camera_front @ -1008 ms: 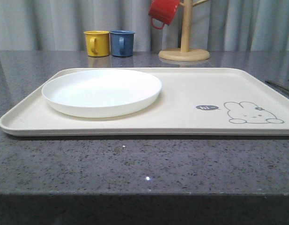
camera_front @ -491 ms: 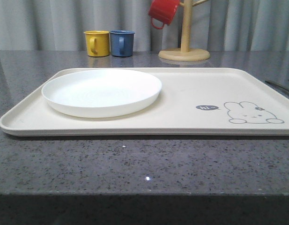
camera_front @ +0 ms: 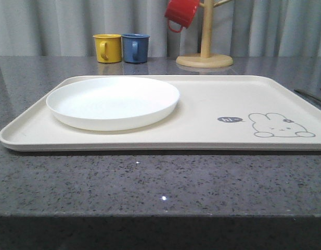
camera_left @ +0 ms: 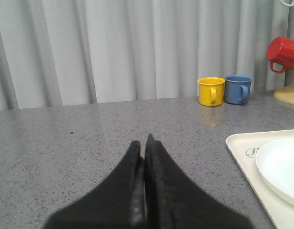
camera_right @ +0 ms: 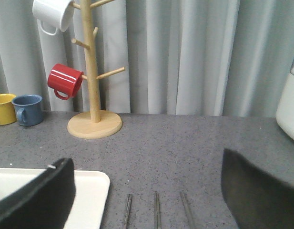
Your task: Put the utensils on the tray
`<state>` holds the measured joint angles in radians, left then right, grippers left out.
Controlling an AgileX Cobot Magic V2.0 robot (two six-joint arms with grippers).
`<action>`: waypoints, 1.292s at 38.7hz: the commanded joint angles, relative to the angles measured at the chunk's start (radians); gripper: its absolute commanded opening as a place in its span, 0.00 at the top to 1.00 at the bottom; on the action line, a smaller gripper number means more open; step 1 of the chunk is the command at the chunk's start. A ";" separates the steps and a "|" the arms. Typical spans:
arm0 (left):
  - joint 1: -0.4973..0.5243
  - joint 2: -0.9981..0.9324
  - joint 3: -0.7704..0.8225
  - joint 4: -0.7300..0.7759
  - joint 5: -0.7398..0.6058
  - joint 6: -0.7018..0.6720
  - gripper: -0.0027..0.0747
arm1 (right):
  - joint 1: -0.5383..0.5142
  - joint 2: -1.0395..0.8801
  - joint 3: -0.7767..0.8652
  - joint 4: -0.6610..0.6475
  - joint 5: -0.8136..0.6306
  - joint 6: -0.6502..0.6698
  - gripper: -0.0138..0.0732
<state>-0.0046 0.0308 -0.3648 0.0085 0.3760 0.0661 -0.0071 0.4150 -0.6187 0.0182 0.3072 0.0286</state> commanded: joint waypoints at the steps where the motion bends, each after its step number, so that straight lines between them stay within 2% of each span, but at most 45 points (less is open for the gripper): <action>1: -0.007 0.013 -0.024 -0.009 -0.072 -0.012 0.99 | -0.006 0.013 -0.033 -0.006 -0.067 -0.004 0.10; 14: -0.007 0.013 -0.024 -0.009 -0.072 -0.012 0.99 | -0.006 0.013 -0.033 -0.006 -0.001 -0.004 0.10; 22: -0.007 0.013 -0.024 -0.009 -0.072 -0.012 0.99 | -0.006 0.042 -0.061 -0.007 0.110 -0.004 0.10; 39: -0.007 0.013 -0.024 -0.009 -0.072 -0.012 0.99 | -0.006 0.459 -0.387 -0.018 0.575 -0.004 0.10; 50: -0.007 0.013 -0.024 -0.009 -0.072 -0.012 0.99 | 0.022 0.752 -0.563 -0.003 0.731 -0.002 0.10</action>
<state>-0.0046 0.0308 -0.3648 0.0085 0.3774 0.0661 0.0040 1.1111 -1.1175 0.0124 1.0396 0.0286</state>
